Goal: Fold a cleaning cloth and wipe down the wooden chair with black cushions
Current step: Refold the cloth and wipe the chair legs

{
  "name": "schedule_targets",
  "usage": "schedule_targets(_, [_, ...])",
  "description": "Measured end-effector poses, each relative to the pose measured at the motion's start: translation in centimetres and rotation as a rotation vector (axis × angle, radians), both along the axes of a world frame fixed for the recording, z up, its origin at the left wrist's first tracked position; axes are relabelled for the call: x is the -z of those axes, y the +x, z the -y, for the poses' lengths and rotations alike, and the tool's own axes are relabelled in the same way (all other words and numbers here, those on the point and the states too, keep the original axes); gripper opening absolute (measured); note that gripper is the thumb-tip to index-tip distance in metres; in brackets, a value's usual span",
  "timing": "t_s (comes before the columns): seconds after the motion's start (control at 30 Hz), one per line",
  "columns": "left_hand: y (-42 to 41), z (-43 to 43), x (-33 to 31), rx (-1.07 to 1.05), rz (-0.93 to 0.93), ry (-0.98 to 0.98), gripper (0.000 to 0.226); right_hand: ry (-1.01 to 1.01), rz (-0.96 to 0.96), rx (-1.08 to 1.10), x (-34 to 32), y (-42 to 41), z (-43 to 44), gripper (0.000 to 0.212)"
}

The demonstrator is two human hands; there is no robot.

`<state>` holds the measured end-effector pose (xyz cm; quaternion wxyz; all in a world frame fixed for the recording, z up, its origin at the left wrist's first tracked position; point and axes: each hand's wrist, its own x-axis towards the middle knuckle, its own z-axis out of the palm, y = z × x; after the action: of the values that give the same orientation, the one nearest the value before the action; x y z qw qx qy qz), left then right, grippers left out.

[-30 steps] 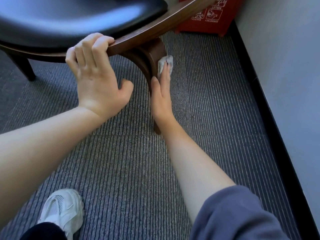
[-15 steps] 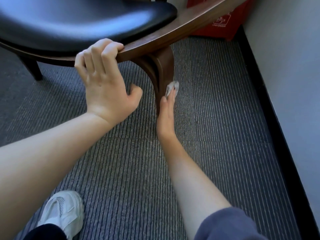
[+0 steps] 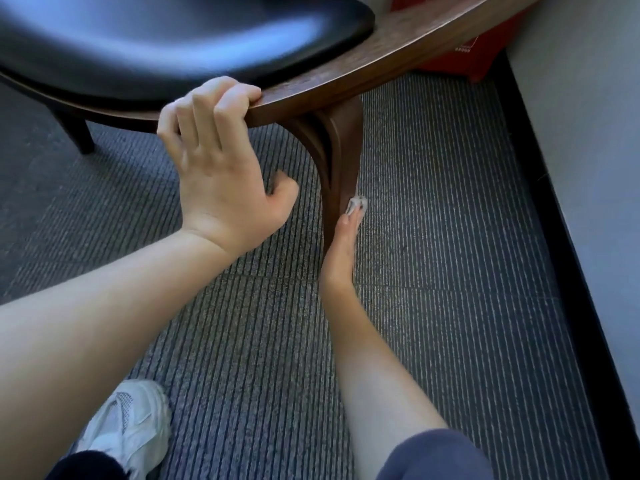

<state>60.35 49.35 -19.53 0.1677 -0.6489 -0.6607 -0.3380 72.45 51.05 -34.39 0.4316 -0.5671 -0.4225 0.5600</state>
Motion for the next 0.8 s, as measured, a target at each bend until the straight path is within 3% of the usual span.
schedule_targets(0.17, [-0.1, -0.1, 0.0, -0.001, 0.0, -0.002, 0.066, 0.051, -0.002, -0.028, -0.3, -0.1, 0.8, 0.065])
schedule_targets(0.37, [0.0, 0.0, -0.1, -0.012, -0.01, -0.01, 0.067, 0.335, 0.092, -0.037, -5.8, -0.4, -1.6, 0.056])
schedule_targets(0.5, [0.0, 0.1, -0.1, -0.021, -0.019, -0.015, 0.066, 0.444, 0.155, -0.101, -5.7, -0.2, 0.0, 0.055])
schedule_targets(0.8, [-0.1, 0.0, -0.1, -0.023, -0.018, -0.025, 0.066, -0.06, 0.056, -0.093, 2.1, 1.3, 2.3, 0.063])
